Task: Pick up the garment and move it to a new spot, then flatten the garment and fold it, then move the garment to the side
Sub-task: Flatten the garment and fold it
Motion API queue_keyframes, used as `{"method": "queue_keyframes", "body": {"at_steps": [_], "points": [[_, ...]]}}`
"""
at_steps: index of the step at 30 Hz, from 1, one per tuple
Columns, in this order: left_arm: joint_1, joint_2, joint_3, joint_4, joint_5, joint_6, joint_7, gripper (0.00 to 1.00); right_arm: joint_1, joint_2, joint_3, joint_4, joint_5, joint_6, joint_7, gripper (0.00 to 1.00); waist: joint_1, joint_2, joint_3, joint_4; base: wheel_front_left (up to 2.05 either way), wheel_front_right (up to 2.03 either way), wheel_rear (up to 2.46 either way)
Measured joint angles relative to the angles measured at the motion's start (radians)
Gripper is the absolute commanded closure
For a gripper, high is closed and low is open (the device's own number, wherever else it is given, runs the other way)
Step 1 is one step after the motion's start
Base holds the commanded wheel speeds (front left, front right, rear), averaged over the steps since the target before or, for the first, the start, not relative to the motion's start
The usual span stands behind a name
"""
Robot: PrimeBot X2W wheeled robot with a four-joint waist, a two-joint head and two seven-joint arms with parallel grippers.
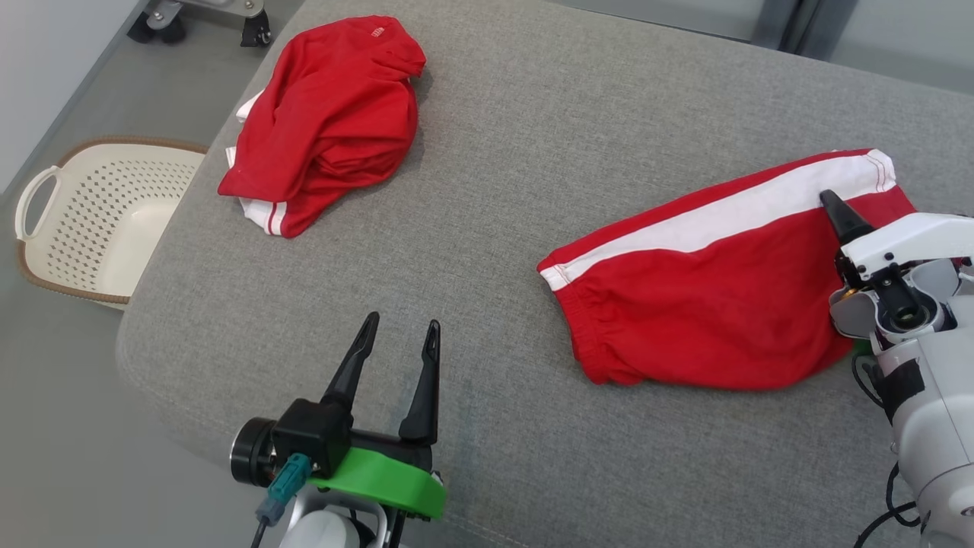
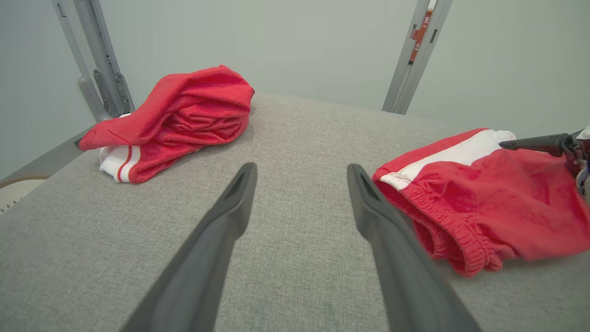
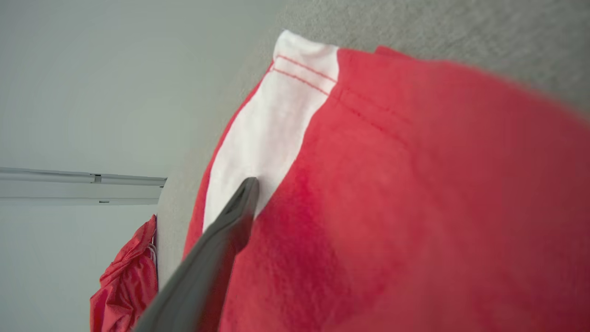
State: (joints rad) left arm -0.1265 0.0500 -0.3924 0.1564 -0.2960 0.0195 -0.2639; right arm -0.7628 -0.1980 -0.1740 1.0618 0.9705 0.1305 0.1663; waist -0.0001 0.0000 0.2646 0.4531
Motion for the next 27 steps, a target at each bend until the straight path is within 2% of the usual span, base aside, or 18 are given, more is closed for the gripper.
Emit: {"method": "queue_keyframes", "body": {"at_steps": [1,9,14,21,27], "points": [[0.0,0.0,-0.001,0.0,-0.001,0.002,0.0,0.0,-0.002,0.001,0.001,-0.001,-0.003,0.0,-0.007,1.0,0.0,0.0,0.002,0.002,0.0,0.0,0.0],[0.0,0.0,0.0,0.008,0.004,0.007,0.0,0.0,0.003,0.024,0.016,-0.011,-0.015,0.001,-0.076,1.0,0.0001,0.0,-0.011,-0.015,0.0,0.0,0.0],[0.0,0.0,0.007,0.013,0.01,0.001,0.0,0.0,0.046,0.035,0.035,-0.063,-0.011,0.002,-0.112,1.0,0.0001,0.0,-0.027,-0.041,0.0,0.0,0.0],[0.019,0.0,0.034,0.021,0.016,-0.004,0.0,0.0,0.142,0.027,0.022,-0.128,0.004,0.002,-0.226,1.0,0.0001,0.0,-0.065,-0.092,0.0,0.0,0.0],[0.041,-0.001,0.065,0.022,0.025,-0.016,0.0,0.0,0.221,-0.002,-0.014,-0.109,-0.037,0.001,-0.344,1.0,0.0001,0.0,-0.101,-0.154,0.0,0.0,0.0]]}}
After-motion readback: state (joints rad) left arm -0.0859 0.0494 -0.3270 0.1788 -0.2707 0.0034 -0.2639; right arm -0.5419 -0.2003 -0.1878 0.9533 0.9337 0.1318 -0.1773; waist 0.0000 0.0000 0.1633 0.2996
